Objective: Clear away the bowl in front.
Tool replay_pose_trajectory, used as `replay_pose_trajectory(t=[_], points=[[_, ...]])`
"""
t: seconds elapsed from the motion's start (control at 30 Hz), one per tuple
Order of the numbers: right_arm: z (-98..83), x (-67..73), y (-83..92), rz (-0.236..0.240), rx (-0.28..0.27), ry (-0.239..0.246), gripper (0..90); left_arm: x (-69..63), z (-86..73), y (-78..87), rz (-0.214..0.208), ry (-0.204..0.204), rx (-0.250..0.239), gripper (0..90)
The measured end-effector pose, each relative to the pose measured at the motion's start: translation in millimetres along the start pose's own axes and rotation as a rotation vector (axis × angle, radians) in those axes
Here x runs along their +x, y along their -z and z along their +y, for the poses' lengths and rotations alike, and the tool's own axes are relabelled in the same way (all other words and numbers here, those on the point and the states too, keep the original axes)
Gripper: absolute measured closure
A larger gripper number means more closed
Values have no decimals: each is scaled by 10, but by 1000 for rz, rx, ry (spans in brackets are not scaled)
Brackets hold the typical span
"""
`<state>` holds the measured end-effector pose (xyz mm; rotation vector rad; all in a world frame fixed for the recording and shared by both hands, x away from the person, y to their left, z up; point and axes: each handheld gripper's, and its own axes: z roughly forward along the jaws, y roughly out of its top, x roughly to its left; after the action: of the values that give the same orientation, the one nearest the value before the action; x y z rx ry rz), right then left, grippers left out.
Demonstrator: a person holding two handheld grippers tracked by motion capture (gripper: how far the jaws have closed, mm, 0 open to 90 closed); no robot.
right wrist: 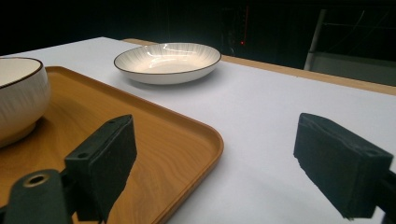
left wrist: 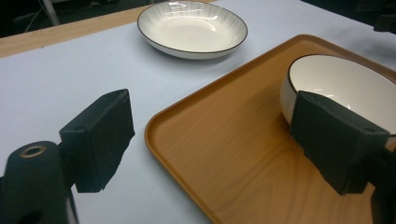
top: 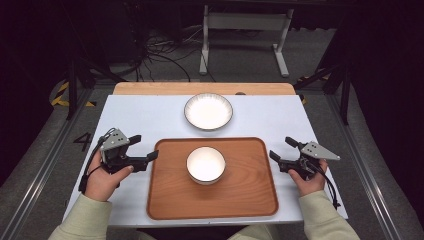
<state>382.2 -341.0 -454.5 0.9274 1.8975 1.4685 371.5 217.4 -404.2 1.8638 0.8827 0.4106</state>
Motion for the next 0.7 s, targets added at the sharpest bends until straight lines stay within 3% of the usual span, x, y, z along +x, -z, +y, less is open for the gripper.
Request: replay_pose_trajectory(t=[0.37,0.7], points=[[-12,4,28,9,-29,13,90,70,-299,65,32,56,-37,133],[-18,10,42,11,-45,21,82,94,-466,78,50,64,-46,128]])
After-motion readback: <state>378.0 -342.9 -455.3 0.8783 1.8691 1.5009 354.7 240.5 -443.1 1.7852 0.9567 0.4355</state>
